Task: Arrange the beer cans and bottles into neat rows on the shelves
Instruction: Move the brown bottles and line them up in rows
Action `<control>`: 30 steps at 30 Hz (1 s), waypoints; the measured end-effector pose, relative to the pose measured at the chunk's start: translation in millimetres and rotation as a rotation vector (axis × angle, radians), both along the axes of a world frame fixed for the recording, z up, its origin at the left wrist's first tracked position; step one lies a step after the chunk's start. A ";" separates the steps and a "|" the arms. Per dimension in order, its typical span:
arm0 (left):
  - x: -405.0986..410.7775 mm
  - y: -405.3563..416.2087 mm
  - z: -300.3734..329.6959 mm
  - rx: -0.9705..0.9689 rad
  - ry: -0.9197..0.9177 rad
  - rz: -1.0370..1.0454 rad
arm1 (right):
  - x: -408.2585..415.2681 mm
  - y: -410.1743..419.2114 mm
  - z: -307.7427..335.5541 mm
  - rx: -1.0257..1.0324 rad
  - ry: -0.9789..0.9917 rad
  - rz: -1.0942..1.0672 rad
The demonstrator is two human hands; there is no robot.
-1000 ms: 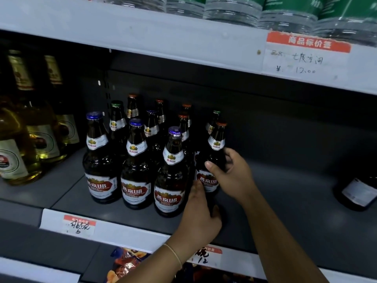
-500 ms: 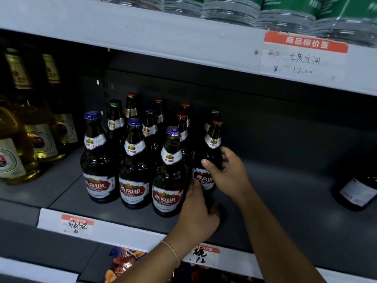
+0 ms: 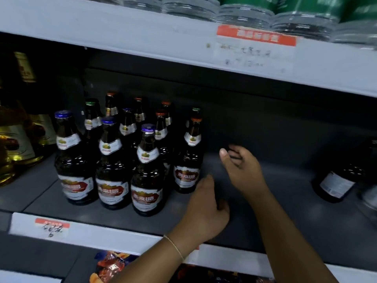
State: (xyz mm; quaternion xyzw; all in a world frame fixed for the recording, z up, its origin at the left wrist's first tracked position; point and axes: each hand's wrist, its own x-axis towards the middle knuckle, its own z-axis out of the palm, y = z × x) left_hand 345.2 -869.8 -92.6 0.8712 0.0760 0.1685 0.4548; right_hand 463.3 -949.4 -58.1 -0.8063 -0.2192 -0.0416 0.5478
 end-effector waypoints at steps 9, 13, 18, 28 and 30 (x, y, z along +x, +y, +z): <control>70.1 -68.7 35.6 0.082 -0.112 -0.133 | 41.9 -126.7 20.8 0.035 -0.114 -0.327; 100.5 -107.2 44.1 0.066 -0.101 -0.215 | 65.9 -182.2 26.4 0.035 -0.186 -0.482; 126.5 -146.8 44.7 0.059 -0.077 -0.290 | 101.0 -238.2 31.8 -0.124 -0.187 -0.668; 151.2 -178.6 35.3 0.056 -0.030 -0.293 | 183.6 -268.5 30.5 -0.403 -0.114 -0.486; 153.3 -179.6 32.7 0.067 -0.030 -0.283 | 188.8 -268.5 30.0 -0.445 -0.128 -0.488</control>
